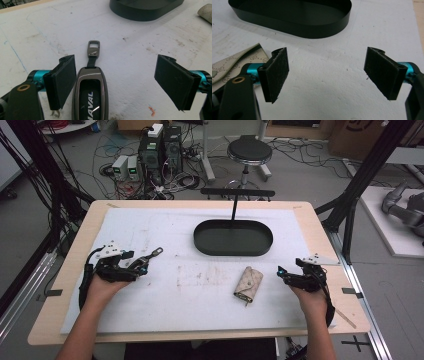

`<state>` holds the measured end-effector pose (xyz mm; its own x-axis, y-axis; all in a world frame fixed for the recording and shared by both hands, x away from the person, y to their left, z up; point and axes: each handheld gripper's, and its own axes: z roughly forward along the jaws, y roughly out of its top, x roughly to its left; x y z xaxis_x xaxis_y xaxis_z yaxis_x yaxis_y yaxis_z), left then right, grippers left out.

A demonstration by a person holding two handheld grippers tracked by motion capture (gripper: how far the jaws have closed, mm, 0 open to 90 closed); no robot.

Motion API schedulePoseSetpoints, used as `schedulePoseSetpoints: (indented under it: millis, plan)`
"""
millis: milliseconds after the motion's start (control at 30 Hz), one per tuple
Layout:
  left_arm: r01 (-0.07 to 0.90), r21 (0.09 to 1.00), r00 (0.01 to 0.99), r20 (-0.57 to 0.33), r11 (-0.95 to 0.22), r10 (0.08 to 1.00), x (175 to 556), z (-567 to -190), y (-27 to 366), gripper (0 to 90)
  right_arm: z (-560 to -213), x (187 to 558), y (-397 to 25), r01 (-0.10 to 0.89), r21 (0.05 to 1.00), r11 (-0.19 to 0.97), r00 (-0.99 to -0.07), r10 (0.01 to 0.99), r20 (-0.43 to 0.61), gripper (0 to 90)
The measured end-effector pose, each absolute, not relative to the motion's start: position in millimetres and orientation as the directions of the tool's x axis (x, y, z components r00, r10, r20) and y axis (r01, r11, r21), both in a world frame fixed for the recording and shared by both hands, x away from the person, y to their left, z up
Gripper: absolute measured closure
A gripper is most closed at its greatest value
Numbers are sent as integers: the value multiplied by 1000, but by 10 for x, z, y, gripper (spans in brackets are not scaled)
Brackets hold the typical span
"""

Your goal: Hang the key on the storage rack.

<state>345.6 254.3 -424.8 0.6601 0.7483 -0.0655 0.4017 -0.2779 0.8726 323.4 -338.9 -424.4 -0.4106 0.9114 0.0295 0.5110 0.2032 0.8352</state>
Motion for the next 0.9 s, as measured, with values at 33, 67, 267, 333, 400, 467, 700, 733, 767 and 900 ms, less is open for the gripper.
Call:
schedulePoseSetpoints:
  millis: [33, 67, 267, 333, 400, 467, 700, 733, 767, 900]
  plan:
    - [399, 873, 663, -63, -281, 746, 3460, -4248, 2542, 178, -4246, 3234, -3389, 511, 836, 200, -412, 911, 34, 206]
    - [398, 874, 662, -62, -280, 747, 3465, -4253, 2539, 178, -4246, 3236, -3392, 512, 835, 202, -414, 910, 33, 207]
    - [411, 863, 662, -60, -295, 747, 3483, -4275, 2545, 179, -4264, 3232, -3409, 519, 829, 209, -414, 910, 30, 206]
    - [408, 866, 663, -62, -291, 746, 3485, -4277, 2542, 179, -4264, 3217, -3399, 521, 827, 210, -409, 912, 27, 207]
    - [410, 866, 663, -66, -287, 746, 3498, -4286, 2541, 179, -4259, 3204, -3398, 519, 828, 211, -411, 911, 26, 206]
    - [409, 865, 667, -67, -290, 742, 3504, -4290, 2542, 179, -4254, 3199, -3397, 520, 828, 211, -409, 912, 24, 207]
    - [436, 854, 645, -76, -284, 760, 3582, -4294, 2541, 187, -4272, 3216, -3362, 521, 825, 220, -416, 909, 20, 207]
    - [441, 852, 641, -80, -281, 763, 3600, -4297, 2538, 192, -4286, 3227, -3353, 524, 821, 227, -425, 905, 21, 207]
    - [448, 851, 636, -87, -275, 767, 3620, -4301, 2530, 192, -4288, 3230, -3349, 522, 822, 229, -429, 903, 21, 207]
    - [459, 844, 639, -98, -276, 763, 3730, -4304, 2486, 218, -4277, 3232, -3356, 518, 826, 223, -431, 902, 27, 207]
